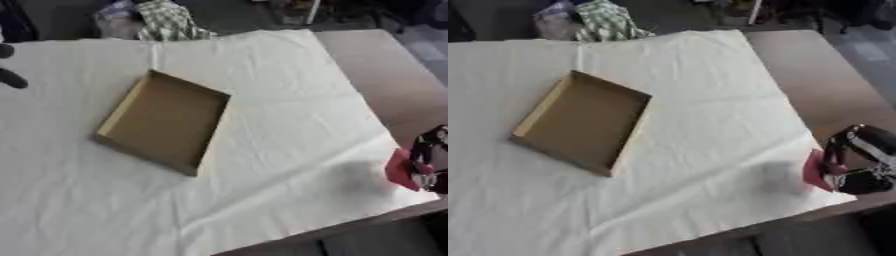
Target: Pick up objects on the table and place them in the box.
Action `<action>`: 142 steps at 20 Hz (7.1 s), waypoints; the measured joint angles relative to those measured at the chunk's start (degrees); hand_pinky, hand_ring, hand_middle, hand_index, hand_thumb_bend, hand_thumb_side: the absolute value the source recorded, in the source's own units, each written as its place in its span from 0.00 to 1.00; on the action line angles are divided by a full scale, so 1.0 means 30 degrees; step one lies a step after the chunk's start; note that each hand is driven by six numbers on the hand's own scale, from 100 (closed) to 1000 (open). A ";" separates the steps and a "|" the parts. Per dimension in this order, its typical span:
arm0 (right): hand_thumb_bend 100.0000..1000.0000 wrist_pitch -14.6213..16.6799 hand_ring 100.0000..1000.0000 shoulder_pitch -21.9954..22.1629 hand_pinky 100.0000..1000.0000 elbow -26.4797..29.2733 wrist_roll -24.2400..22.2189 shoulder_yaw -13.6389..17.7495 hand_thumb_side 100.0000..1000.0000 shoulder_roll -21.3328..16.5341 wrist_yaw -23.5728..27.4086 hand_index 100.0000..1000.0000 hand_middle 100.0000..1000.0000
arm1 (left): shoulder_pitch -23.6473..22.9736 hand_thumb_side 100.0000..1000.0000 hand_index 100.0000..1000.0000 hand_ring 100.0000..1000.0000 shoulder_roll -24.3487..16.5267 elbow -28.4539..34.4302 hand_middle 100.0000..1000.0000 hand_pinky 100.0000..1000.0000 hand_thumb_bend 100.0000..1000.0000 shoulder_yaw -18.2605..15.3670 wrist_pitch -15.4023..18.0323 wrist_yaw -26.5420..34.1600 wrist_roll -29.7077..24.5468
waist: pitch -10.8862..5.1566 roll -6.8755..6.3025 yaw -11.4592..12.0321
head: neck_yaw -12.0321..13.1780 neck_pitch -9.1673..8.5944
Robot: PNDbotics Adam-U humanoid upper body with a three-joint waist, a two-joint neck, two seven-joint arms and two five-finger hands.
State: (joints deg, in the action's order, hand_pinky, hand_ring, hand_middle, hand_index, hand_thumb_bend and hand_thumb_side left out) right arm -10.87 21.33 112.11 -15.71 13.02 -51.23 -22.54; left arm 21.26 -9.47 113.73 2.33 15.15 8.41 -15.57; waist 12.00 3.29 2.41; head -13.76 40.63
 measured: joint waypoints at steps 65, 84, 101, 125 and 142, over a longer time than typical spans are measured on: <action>0.00 0.3526 0.58 -2.0736 0.84 -0.1236 -0.6738 -0.7269 0.00 0.2151 0.0823 0.39 0.28 | 0.1154 0.62 0.74 0.70 0.1289 0.0000 0.68 0.53 0.00 0.0587 0.0252 0.1118 -0.0551 | -0.0203 0.0908 0.4170 | -0.1554 0.0027; 0.00 0.4912 0.58 -2.2196 0.83 -0.7025 -0.5071 -0.9065 0.00 0.5852 -0.3534 0.38 0.26 | 0.2043 0.62 0.74 0.70 0.2008 0.0001 0.68 0.53 0.00 0.1176 0.0820 0.2535 -0.1365 | 0.0531 0.0706 0.5211 | -0.2874 -0.0165; 0.00 0.6171 0.63 -2.1380 0.83 -1.0428 -0.2849 -1.0253 0.08 0.7588 -0.6221 0.40 0.29 | 0.2139 0.62 0.74 0.70 0.2027 0.0001 0.68 0.52 0.00 0.1289 0.0657 0.2712 -0.1673 | 0.0777 0.0582 0.5062 | -0.2863 -0.0344; 0.00 0.6073 0.89 -2.0415 0.89 -0.6679 -0.3181 -0.8619 0.40 0.5274 -0.6408 0.82 0.89 | 0.1817 0.62 0.74 0.71 0.2003 0.0001 0.69 0.52 0.00 0.1280 0.0491 0.2360 -0.1762 | 0.0621 0.0456 0.4090 | -0.2150 -0.0313; 0.00 0.4661 0.84 -1.4937 0.88 0.0529 0.3352 -0.3405 0.76 0.0096 -0.1115 0.79 0.86 | 0.1374 0.62 0.74 0.71 0.1417 0.0002 0.69 0.52 0.00 0.0691 0.0628 0.1692 -0.0812 | -0.0009 0.0027 0.2576 | 0.0218 0.0181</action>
